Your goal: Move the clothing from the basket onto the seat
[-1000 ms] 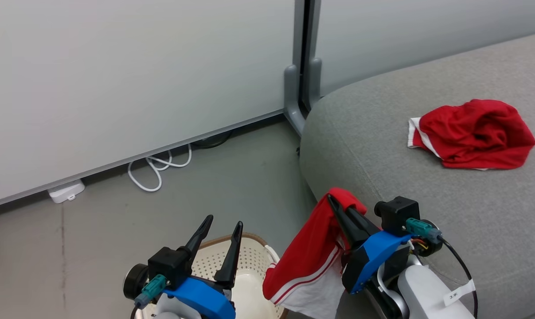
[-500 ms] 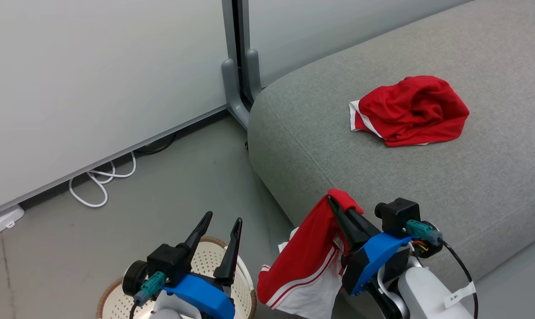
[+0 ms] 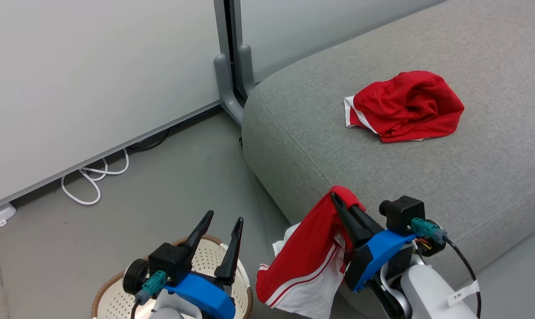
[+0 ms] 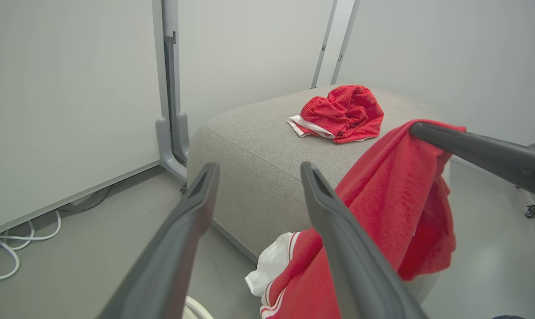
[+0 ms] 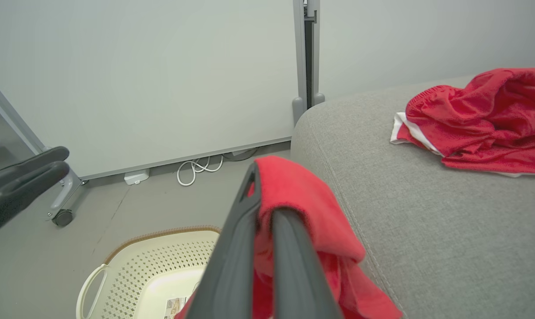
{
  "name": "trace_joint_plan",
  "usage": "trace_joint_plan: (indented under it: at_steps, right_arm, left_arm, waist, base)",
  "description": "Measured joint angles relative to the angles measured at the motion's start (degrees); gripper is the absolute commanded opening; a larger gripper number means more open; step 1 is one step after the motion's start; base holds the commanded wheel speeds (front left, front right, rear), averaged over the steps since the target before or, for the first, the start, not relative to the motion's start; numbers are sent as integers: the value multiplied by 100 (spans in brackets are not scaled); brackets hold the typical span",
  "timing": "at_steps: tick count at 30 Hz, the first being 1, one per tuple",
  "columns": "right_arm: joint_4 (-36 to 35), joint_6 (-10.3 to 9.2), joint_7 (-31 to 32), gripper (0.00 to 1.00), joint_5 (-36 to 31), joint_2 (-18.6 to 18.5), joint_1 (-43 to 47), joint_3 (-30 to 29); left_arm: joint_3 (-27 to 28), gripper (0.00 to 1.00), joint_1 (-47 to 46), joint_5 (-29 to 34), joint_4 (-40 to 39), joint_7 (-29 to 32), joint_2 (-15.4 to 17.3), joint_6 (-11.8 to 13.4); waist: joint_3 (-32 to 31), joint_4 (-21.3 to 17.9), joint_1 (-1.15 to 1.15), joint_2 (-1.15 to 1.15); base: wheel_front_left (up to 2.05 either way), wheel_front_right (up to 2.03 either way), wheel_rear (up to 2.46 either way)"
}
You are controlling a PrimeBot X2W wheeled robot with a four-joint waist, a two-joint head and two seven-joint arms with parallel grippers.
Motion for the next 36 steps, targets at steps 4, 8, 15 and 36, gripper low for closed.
trace_joint_plan:
  at_steps: [4, 8, 15, 36]
  right_arm:
    - [-11, 0, -1, 0, 31, 0, -212, -88]
    - [-1, 0, 188, 0, -8, -13, -732, -197]
    - [-103, 0, 600, 0, 45, -346, -2225, -862]
    - [189, 0, 914, 0, 471, -2190, -4615, -3357]
  left_arm:
    - [5, 100, -35, 31, -12, 0, 33, 0]
    - [79, 100, -82, 121, -120, 0, 80, 0]
    - [93, 100, -306, 257, -369, -4, 237, 0]
    - [-91, 100, -1246, 613, -1472, -5, 1066, 0]
  waist:
    - [84, 30, 0, 0]
    - [233, 21, 0, 0]
    - [687, 21, 0, 0]
    - [2801, 522, 1, -1]
  base:
    - [0, 0, 0]
    - [0, 0, 0]
    - [0, 0, 0]
    - [0, 0, 0]
